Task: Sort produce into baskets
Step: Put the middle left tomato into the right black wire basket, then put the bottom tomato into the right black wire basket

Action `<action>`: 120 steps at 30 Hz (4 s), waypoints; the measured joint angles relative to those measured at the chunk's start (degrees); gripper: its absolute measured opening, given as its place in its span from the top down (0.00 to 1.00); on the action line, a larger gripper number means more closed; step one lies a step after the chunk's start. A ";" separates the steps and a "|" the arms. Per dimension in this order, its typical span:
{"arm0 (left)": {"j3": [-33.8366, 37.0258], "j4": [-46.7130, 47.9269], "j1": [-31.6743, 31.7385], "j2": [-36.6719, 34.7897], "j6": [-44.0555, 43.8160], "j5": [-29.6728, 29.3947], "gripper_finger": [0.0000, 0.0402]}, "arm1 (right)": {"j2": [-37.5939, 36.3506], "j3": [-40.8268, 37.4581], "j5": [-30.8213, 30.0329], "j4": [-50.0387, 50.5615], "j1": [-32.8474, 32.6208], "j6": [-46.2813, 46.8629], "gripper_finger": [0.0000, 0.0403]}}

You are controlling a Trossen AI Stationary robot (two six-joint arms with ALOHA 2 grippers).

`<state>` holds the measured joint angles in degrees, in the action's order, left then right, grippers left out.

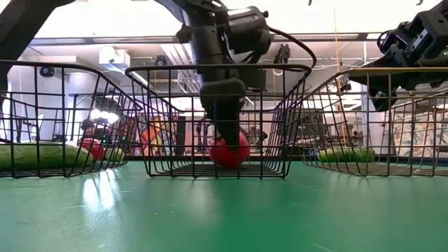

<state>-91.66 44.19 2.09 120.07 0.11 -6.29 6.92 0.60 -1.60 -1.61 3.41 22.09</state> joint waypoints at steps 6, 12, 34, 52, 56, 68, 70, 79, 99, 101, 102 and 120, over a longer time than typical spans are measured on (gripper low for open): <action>-3.05 2.35 -0.20 2.38 0.04 -0.10 0.14 | -0.07 0.00 -0.06 -0.79 0.00 0.01 0.98; -5.08 3.10 -0.97 -1.75 -1.10 -0.12 0.09 | -0.07 0.00 -0.07 -0.83 0.01 0.00 0.98; 6.61 -18.89 -21.43 -22.25 -10.14 -13.25 0.08 | 18.51 16.67 0.97 -7.53 -16.12 -4.89 0.98; 25.78 -71.19 -41.58 -19.25 -9.93 -23.60 0.08 | 74.42 69.41 -19.29 31.78 -58.37 19.12 0.97; 26.07 -76.28 -45.07 -15.86 -10.05 -23.22 0.08 | 85.06 82.77 -11.87 50.88 -60.84 34.62 0.90; 14.46 -79.17 -47.92 -2.85 -9.69 -29.13 0.08 | 107.65 105.37 19.86 71.51 -62.71 58.93 0.34; 11.18 -78.63 -47.67 -0.82 -8.22 -29.13 0.08 | 109.98 108.34 19.96 72.89 -63.06 58.60 0.25; 2.26 -72.76 -46.94 1.47 -2.67 -30.58 0.08 | 115.02 111.90 19.94 85.75 -63.70 51.90 0.06; 2.32 -74.06 -45.03 3.89 -6.65 -30.68 0.08 | 111.49 96.41 15.54 77.34 -63.62 44.66 0.06; 2.32 -73.77 -45.03 3.89 -6.64 -30.68 0.08 | 111.49 95.26 15.16 75.30 -63.63 44.22 0.06; 2.32 -73.45 -45.03 3.89 -6.64 -30.67 0.08 | 111.49 94.77 14.29 74.38 -63.64 43.99 0.06; 2.45 -48.01 -48.27 -0.68 -16.79 -42.99 0.10 | 109.06 99.54 11.62 75.41 -58.86 41.13 0.27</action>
<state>-89.21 -3.82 -46.19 119.39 -16.68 -49.28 115.98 100.14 10.02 73.80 -55.45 63.22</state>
